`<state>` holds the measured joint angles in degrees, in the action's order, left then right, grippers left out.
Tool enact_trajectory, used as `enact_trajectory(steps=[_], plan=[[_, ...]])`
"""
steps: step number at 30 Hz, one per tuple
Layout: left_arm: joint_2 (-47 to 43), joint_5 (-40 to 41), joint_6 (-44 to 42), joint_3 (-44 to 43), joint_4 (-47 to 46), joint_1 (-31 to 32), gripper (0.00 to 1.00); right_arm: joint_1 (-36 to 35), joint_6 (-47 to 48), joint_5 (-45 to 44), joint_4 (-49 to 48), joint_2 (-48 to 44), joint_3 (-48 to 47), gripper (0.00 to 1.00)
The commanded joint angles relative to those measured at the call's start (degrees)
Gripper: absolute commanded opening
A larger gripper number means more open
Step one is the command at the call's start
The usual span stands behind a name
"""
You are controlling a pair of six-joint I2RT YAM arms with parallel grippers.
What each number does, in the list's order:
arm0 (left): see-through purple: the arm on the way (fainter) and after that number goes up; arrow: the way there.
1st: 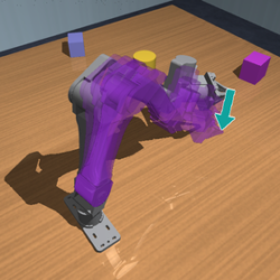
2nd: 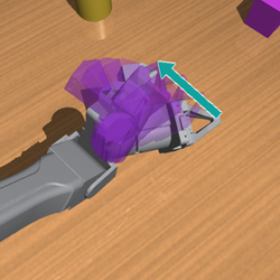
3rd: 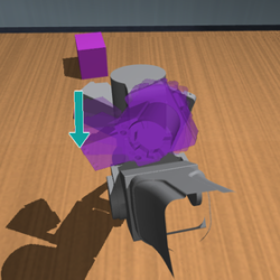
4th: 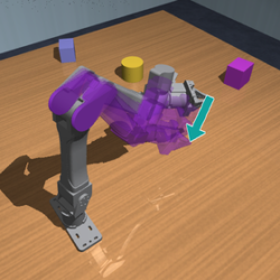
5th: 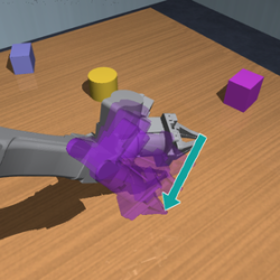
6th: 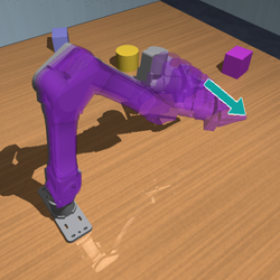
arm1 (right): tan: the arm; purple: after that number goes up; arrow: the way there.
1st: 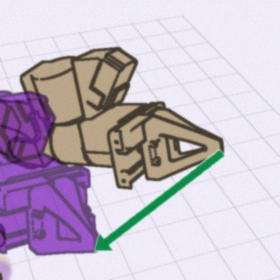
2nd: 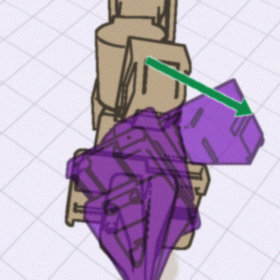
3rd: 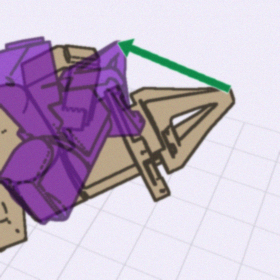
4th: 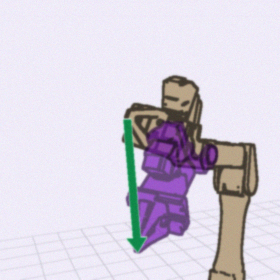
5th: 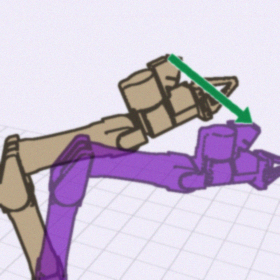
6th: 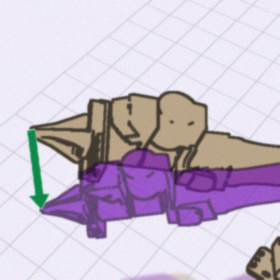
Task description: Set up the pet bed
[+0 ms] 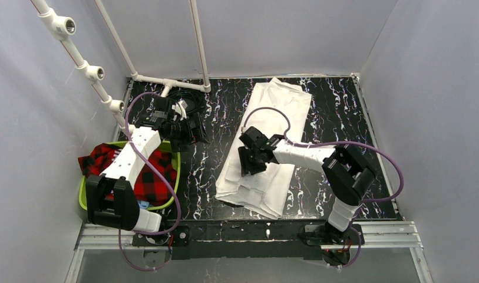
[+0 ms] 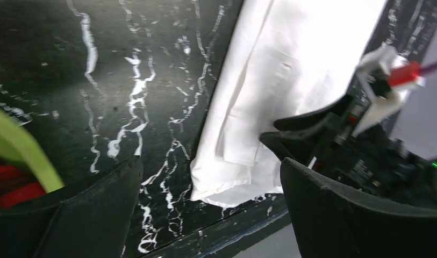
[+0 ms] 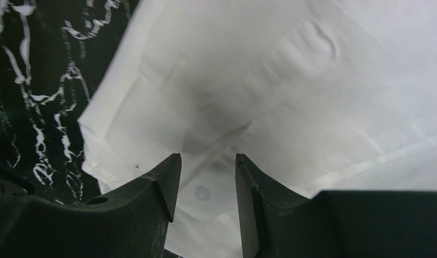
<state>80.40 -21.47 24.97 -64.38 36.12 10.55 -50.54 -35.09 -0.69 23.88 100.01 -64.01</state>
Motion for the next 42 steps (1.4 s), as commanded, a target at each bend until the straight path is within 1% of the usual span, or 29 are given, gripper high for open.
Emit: enact_trajectory(steps=[1, 4, 7, 12, 14, 15, 17, 19, 22, 24, 26, 28, 31, 34, 38, 41, 42], plan=[[-1.8, -10.4, 0.1, 3.0, -3.1, 0.1, 0.98, -0.1, -4.0, -4.1, 3.4, -1.1, 3.1, 0.50], [-2.8, -12.4, 2.0, 5.4, -5.0, 1.1, 0.98, -0.3, -2.6, -4.2, 5.9, -3.6, 6.0, 0.50], [-3.4, -12.6, 3.9, 7.3, -5.6, 2.9, 0.96, -0.2, -0.8, -5.3, 8.8, -6.6, 7.3, 0.49], [-3.8, -10.0, 8.2, 11.1, -6.1, 9.6, 0.93, -0.1, 0.5, -6.7, 11.6, -10.6, 5.8, 0.48], [-3.5, -9.2, 10.7, 12.9, -5.9, 12.6, 0.89, -0.1, -0.3, -6.5, 11.9, -12.6, 4.5, 0.51], [-3.5, -8.9, 12.3, 13.9, -6.2, 13.8, 0.86, -0.1, -1.3, -6.7, 12.1, -14.0, 4.1, 0.54], [-3.4, -7.2, 14.9, 16.2, -7.2, 16.6, 0.81, 0.0, -3.6, -7.9, 12.1, -17.1, 4.5, 0.58], [-3.2, -6.4, 17.0, 18.4, -9.2, 19.0, 0.75, 0.4, -5.6, -8.0, 10.6, -20.6, 6.7, 0.61], [-2.7, -3.6, 18.7, 21.2, -13.1, 21.5, 0.71, 1.2, -5.4, -5.6, 2.8, -23.9, 10.8, 0.64], [-2.1, -2.8, 19.4, 22.8, -17.1, 22.0, 0.70, 2.7, -4.2, -4.2, -1.3, -22.6, 11.2, 0.63], [-1.3, -3.0, 21.4, 24.7, -22.8, 22.1, 0.69, 4.1, -2.7, -3.3, -1.9, -19.1, 9.2, 0.62], [0.4, -5.4, 23.6, 26.4, -29.3, 22.2, 0.68, 4.4, -1.3, -3.0, -1.1, -15.2, 6.9, 0.60], [3.7, -8.6, 26.4, 28.1, -35.5, 23.6, 0.62, 4.7, -1.0, -2.0, -2.4, -11.2, 6.2, 0.57], [4.7, -8.2, 27.0, 28.9, -37.7, 26.0, 0.58, 4.8, -1.0, -0.4, -4.7, -8.3, 6.0, 0.55], [4.1, -8.1, 27.2, 30.8, -37.9, 27.1, 0.56, 4.8, -1.2, 0.0, -4.5, -4.5, 4.6, 0.53], [3.6, -10.0, 27.6, 31.7, -38.5, 27.2, 0.54, 4.8, -2.4, -1.8, -3.0, -2.4, 4.5, 0.50], [3.9, -11.9, 27.4, 31.4, -38.5, 27.2, 0.54, 4.8, -3.2, -2.2, -2.7, -1.8, 4.9, 0.50]])
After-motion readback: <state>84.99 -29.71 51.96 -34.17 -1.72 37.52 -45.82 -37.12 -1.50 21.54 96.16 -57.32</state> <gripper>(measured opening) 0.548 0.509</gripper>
